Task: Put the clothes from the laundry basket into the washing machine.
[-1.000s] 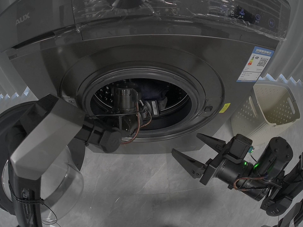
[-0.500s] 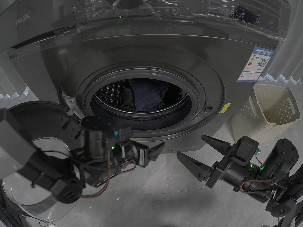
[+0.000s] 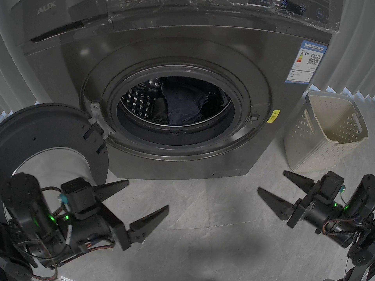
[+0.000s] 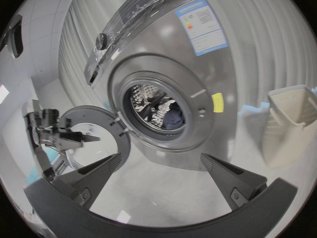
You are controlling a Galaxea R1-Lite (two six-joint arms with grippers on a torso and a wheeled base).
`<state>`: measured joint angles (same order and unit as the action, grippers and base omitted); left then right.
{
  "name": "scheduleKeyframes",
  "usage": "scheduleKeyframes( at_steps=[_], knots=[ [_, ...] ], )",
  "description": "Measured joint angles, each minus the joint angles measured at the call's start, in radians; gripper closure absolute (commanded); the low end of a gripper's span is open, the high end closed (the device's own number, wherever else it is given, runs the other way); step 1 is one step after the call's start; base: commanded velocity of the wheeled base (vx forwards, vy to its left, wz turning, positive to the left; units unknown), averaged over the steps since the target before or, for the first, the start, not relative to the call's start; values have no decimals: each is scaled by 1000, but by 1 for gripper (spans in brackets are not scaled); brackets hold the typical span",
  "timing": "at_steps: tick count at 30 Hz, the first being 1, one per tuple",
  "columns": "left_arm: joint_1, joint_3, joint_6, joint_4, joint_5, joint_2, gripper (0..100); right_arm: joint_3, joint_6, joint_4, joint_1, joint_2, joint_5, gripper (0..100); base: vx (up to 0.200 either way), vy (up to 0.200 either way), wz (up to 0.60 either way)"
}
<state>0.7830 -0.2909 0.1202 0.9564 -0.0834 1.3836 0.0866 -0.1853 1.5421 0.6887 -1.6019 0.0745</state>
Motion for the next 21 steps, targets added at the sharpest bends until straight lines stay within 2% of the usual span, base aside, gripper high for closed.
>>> scheduleKeyframes(
  at_steps=[6, 9, 12, 18, 21],
  knots=[
    [-44, 55, -28, -88, -11, -188, 0, -48, 44, -12, -223, 67, -11, 0, -200, 0, 0],
    [-79, 71, -37, -154, -11, -295, 0, -61, 63, -54, -291, 125, -16, 0, -200, 0, 0],
    [-119, 85, -43, -210, -10, -385, 0, -67, 82, -163, -328, 202, -18, 0, -200, 0, 0],
    [-208, 116, -49, -350, -12, -569, 0, -69, 111, -491, -370, 432, -20, 0, -200, 0, 0],
    [-261, 131, -51, -447, -13, -679, 0, -69, 119, -651, -402, 574, -20, 0, 0, 0, 0]
  ],
)
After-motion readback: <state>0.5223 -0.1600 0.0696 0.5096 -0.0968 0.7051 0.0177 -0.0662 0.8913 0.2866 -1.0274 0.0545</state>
